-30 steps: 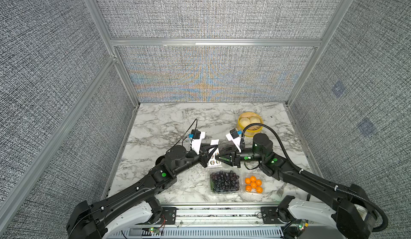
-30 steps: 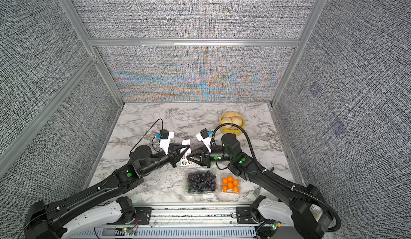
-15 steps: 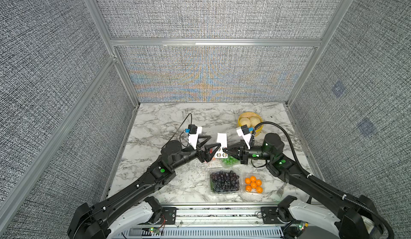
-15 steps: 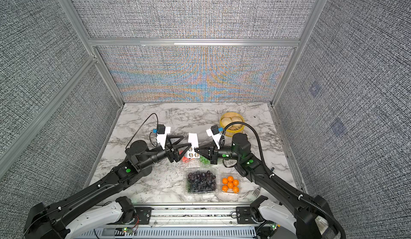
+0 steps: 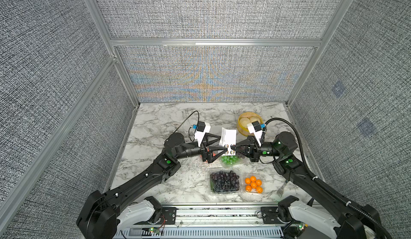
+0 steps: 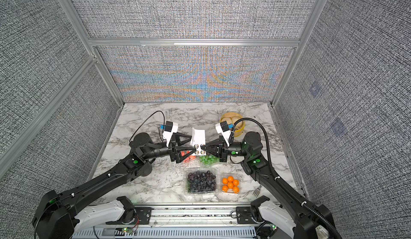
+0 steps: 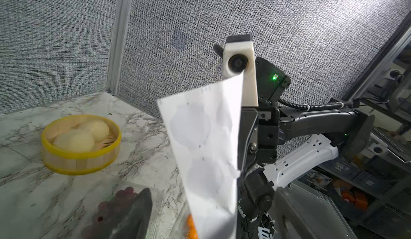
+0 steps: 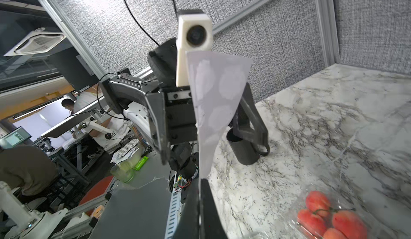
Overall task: Label fruit boxes
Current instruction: Adjust the label sticker.
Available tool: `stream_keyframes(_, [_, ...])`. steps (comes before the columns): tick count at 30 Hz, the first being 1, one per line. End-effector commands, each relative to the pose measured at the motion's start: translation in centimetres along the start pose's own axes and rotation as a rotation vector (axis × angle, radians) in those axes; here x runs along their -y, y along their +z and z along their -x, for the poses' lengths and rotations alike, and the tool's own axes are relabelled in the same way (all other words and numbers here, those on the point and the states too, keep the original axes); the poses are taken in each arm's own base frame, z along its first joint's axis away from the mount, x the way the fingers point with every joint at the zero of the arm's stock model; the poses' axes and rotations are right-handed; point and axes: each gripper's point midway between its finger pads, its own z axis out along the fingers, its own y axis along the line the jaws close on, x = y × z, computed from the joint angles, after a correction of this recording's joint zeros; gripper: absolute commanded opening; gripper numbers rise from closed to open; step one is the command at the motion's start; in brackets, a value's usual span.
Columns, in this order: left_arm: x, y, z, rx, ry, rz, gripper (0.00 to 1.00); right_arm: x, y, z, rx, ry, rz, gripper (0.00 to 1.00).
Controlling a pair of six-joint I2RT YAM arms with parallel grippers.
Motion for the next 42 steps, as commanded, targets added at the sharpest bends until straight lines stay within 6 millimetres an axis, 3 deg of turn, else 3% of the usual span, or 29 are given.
stream_keyframes(1, [1.7, -0.1, 0.6, 0.012, 0.047, -0.094, 0.86, -2.8, 0.0, 0.6, -0.010, -0.088, 0.101, 0.00])
stream_keyframes(3, [2.2, -0.3, 0.6, 0.026, 0.063, -0.115, 0.83, -3.3, -0.2, 0.5, -0.005, -0.114, 0.105, 0.00])
stream_keyframes(6, [4.0, -1.0, 1.1, 0.059, 0.076, -0.190, 0.64, -3.3, -0.3, 0.3, 0.001, -0.131, 0.079, 0.00])
stream_keyframes(9, [5.0, -1.7, 1.3, 0.074, 0.104, -0.214, 0.55, -3.8, -0.3, 0.5, -0.008, -0.134, 0.087, 0.00])
stream_keyframes(12, [5.3, -2.0, 1.2, 0.076, 0.113, -0.220, 0.47, -4.2, -0.3, 0.5, -0.008, -0.147, 0.096, 0.00])
stream_keyframes(18, [5.5, -1.6, 1.4, 0.065, 0.094, -0.256, 0.44, -4.2, -0.1, 0.5, -0.008, -0.148, 0.097, 0.00])
stream_keyframes(21, [5.7, -1.5, 1.5, 0.076, 0.088, -0.278, 0.29, -4.0, 0.1, 0.5, -0.011, -0.142, 0.099, 0.00])
stream_keyframes(24, [5.6, -1.5, 1.4, 0.078, 0.085, -0.276, 0.23, -3.6, 0.1, 0.3, -0.016, -0.137, 0.087, 0.00])
stream_keyframes(30, [5.3, -1.4, 1.0, 0.063, 0.070, -0.268, 0.01, -2.8, 0.3, 0.3, -0.013, -0.128, 0.067, 0.00])
stream_keyframes(36, [6.0, -1.8, 1.0, 0.070, 0.064, -0.295, 0.00, -2.1, 0.4, 0.2, -0.009, -0.119, 0.036, 0.00])
stream_keyframes(39, [6.0, -2.1, 0.9, 0.068, 0.072, -0.276, 0.11, -2.2, 0.3, 0.2, -0.007, -0.124, 0.026, 0.00])
stream_keyframes(42, [5.3, -2.0, 0.5, 0.059, 0.069, -0.234, 0.12, -2.4, 0.3, 0.4, -0.004, -0.129, 0.031, 0.00])
